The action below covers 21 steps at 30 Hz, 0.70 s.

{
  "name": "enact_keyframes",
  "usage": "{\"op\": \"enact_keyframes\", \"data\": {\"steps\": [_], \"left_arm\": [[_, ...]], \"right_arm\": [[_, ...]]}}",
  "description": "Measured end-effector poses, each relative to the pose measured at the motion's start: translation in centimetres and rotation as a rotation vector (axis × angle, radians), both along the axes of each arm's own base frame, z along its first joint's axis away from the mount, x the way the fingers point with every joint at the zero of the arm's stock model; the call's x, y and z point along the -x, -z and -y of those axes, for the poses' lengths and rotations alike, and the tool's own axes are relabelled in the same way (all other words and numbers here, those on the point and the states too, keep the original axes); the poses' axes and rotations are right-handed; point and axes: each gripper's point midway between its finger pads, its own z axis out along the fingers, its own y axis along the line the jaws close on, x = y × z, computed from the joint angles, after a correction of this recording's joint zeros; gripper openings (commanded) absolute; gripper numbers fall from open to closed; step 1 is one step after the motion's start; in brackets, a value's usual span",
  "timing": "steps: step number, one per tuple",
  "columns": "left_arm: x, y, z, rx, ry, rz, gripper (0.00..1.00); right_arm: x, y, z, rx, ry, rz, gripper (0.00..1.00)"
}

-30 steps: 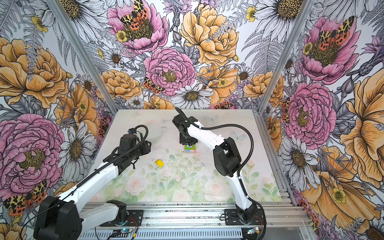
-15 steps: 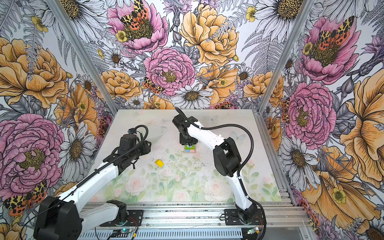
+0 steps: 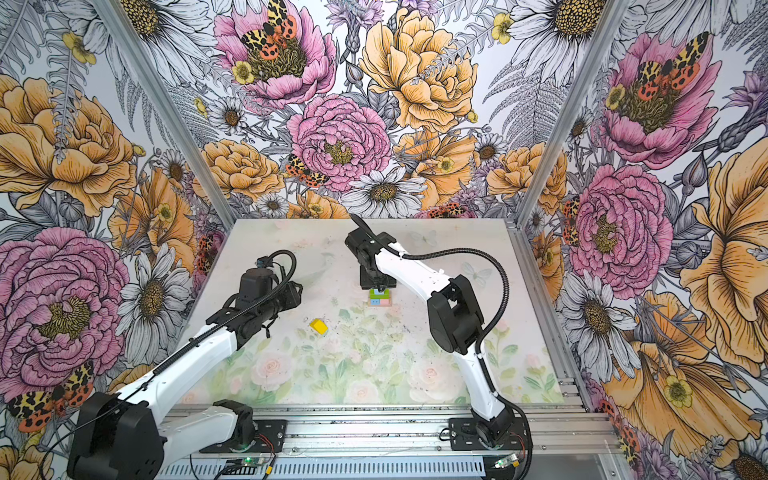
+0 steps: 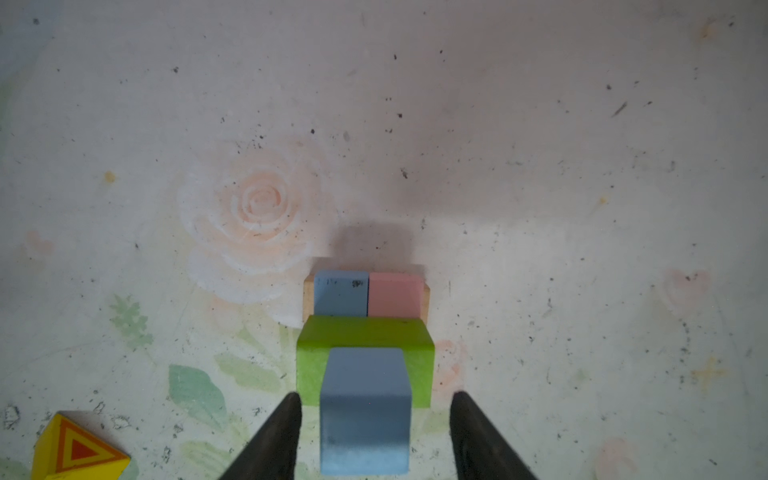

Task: Build the wood block tower
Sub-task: 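Open the right gripper to release the light-blue cube onto the lime-green block, then raise the right gripper off the stack while the left gripper lowers over the yellow block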

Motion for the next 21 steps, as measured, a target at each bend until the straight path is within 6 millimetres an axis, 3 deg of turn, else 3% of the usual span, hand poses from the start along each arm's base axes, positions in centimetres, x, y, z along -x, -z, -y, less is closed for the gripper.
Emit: {"op": "enact_keyframes", "data": {"steps": [6,10,13,16,21], "left_arm": [[0.5,0.4,0.3,-0.005,0.008,-0.028,0.53],[0.8,0.6,1.3,-0.007,0.029,-0.082,0.54],[1.3,1.0,2.5,0.001,0.041,-0.138,0.54],[2.1,1.9,3.6,0.018,0.039,-0.204,0.54],[4.4,3.6,4.4,0.059,-0.01,-0.319,0.54]], "right_arm": [[0.3,-4.3,1.4,-0.001,0.001,0.09,0.63],[0.9,-7.6,3.5,0.012,0.018,0.17,0.66],[1.4,-9.0,5.3,0.029,0.037,0.216,0.66],[2.1,-9.2,7.1,0.028,0.056,0.241,0.66],[3.1,-7.7,10.2,0.022,0.097,0.252,0.66]]}}
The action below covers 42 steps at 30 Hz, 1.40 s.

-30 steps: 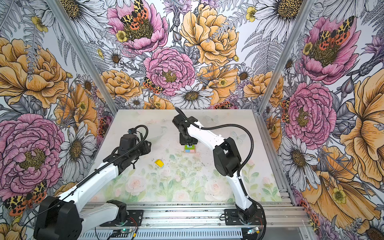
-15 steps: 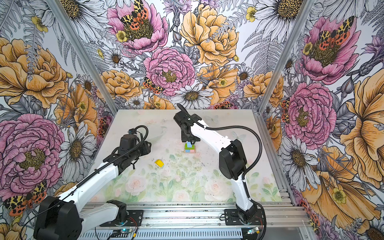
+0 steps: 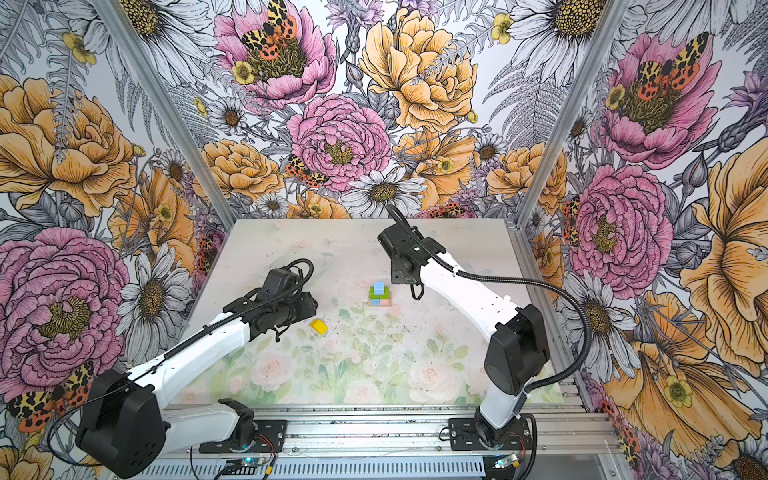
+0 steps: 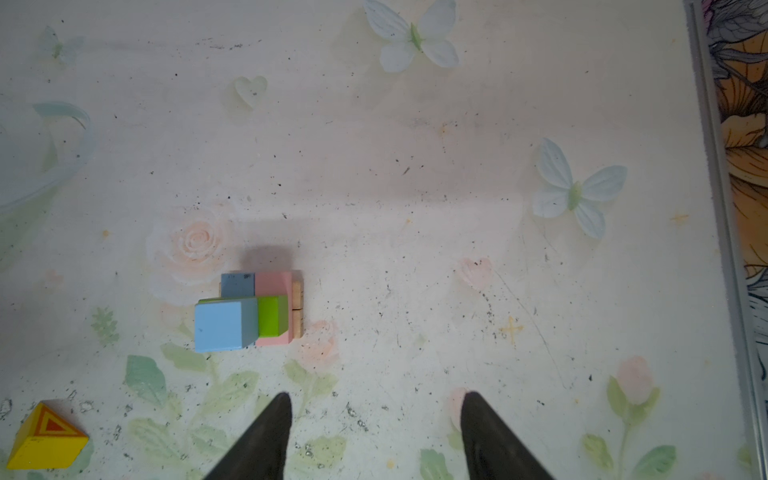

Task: Build the wood block tower
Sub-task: 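Raise the right gripper off the stack while the left gripper lowers over the yellow block, then close the left gripper on the yellow block and lift it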

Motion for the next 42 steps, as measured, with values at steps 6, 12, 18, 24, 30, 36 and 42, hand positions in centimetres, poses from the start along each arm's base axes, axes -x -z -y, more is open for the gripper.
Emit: {"op": "enact_keyframes", "data": {"steps": [6,12,18,24,30,36,42], "left_arm": [[1.4,1.3,0.1,0.054,-0.104,-0.082,0.58],[1.6,3.5,0.1,0.057,-0.182,-0.168,0.61],[0.9,4.7,0.4,0.048,-0.213,-0.216,0.62],[0.5,5.1,0.7,0.05,-0.234,-0.236,0.64],[0.3,6.4,1.2,0.051,-0.239,-0.282,0.65],[0.4,7.8,1.4,0.037,-0.24,-0.329,0.64],[0.4,8.7,1.5,0.031,-0.241,-0.354,0.61]], "right_arm": [[1.5,1.8,3.2,-0.03,0.043,0.01,0.66],[2.7,2.3,5.5,-0.076,0.082,0.041,0.67],[3.2,3.1,6.3,-0.108,0.095,0.053,0.67],[3.5,3.9,6.6,-0.123,0.1,0.048,0.67],[3.4,3.5,6.4,-0.153,0.097,0.066,0.67],[3.4,2.6,6.5,-0.17,0.097,0.094,0.67],[3.5,2.9,6.7,-0.168,0.101,0.09,0.67]]}}
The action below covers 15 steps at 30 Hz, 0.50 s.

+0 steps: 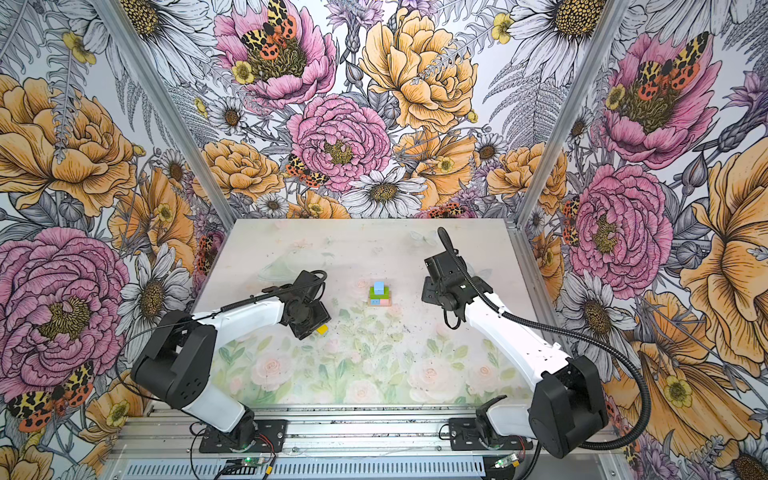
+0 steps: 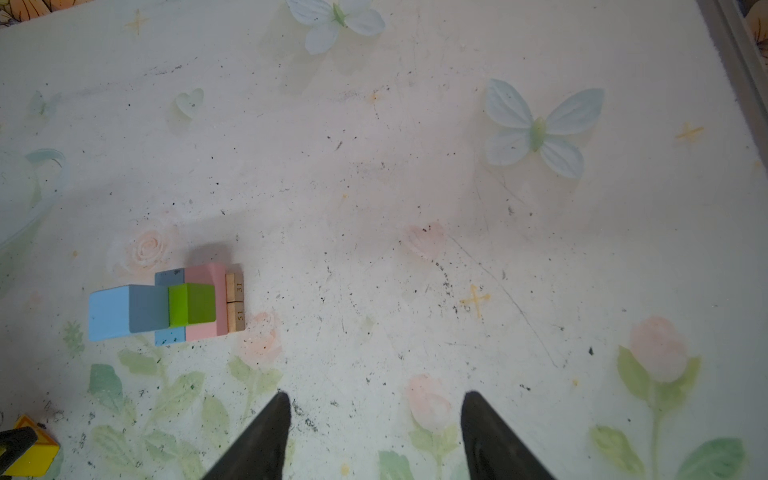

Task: Build the wood block tower
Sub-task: 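Close the left gripper on the yellow block and lift it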

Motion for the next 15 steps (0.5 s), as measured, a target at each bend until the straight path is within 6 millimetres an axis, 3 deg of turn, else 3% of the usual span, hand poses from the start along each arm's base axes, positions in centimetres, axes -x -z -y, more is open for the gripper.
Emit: {"op": "enact_keyframes", "data": {"steps": [15], "left_arm": [[-0.94,0.54,-0.58,-0.01,0.004,-0.006,0.41]], "right_arm": [[-0.05,0.41,-0.04,0.001,0.0,-0.013,0.67]]}}
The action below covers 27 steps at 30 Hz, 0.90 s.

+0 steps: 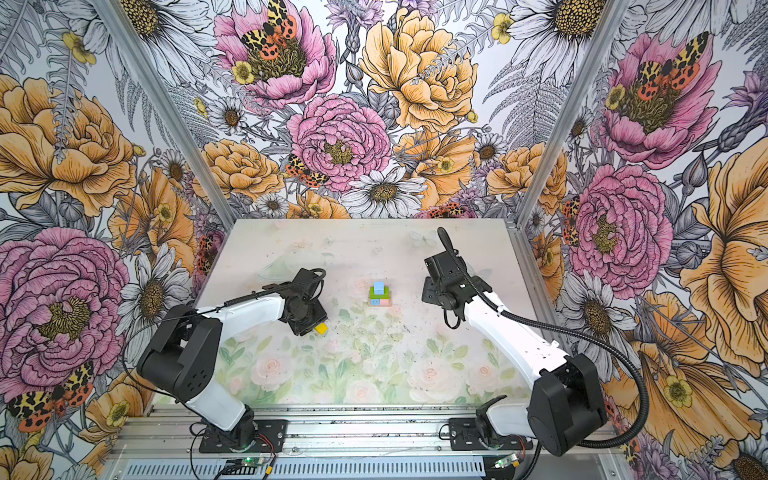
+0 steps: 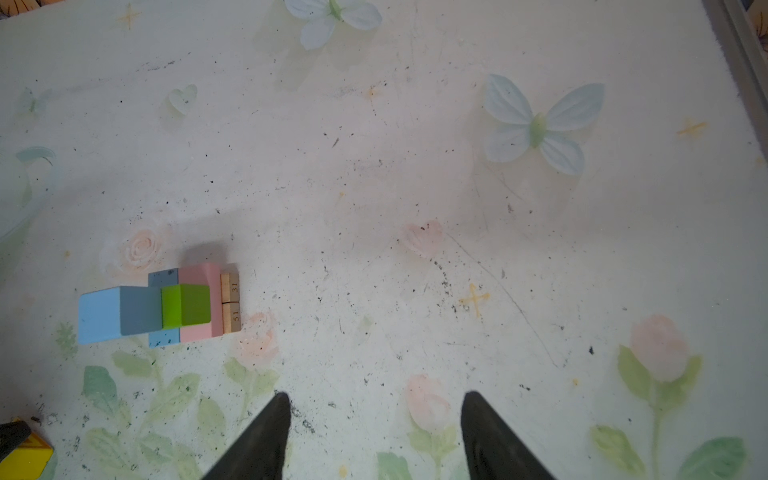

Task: Build the wood block tower
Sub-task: 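Close the left gripper on the yellow block and lift it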

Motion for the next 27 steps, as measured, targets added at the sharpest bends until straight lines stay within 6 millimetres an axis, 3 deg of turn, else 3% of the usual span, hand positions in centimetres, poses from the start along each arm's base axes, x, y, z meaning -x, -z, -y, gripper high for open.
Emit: {"op": "enact_keyframes", "data": {"steps": [4,14,22,27], "left_arm": [[-0.1,0.0,0.1,-0.002,0.02,0.003,0.33],[-0.6,-0.4,1.0,-0.052,0.144,-0.007,0.24],[-1.8,-2.5,3.0,-0.108,0.36,0.035,0.0],[-1.8,-3.6,3.6,-0.133,0.484,0.067,0.0]], "right_arm": [[0.0,0.0,-0.1,-0.005,-0.001,-0.002,0.67],[0.0,0.1,-0.2,-0.013,-0.005,-0.002,0.67],[0.1,0.2,-0.4,-0.019,-0.009,-0.005,0.67],[0.2,0.3,-0.4,-0.02,-0.012,-0.009,0.67]]}}
